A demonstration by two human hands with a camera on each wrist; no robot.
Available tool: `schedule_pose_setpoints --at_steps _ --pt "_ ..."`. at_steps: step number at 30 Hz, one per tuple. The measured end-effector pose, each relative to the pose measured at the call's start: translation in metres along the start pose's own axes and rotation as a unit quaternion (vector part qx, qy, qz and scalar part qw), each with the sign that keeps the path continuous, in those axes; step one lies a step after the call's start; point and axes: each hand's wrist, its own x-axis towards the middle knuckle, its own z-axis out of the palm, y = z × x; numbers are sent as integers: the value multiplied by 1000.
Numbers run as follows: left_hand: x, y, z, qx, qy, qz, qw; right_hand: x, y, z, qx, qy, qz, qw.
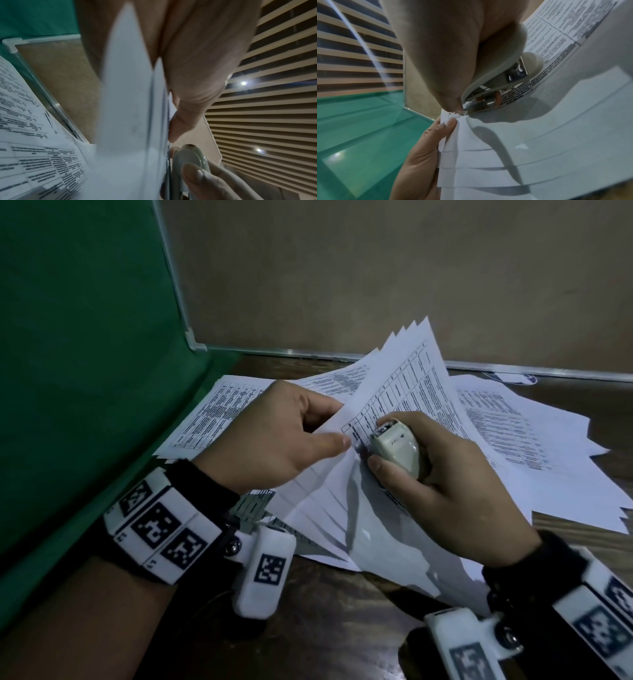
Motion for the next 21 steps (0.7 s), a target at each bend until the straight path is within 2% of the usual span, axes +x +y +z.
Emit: schedule_pose_setpoints --at_steps 21 --pt "-4 5 14 -32 -67 -10 997 1 -1 -2 31 40 59 997"
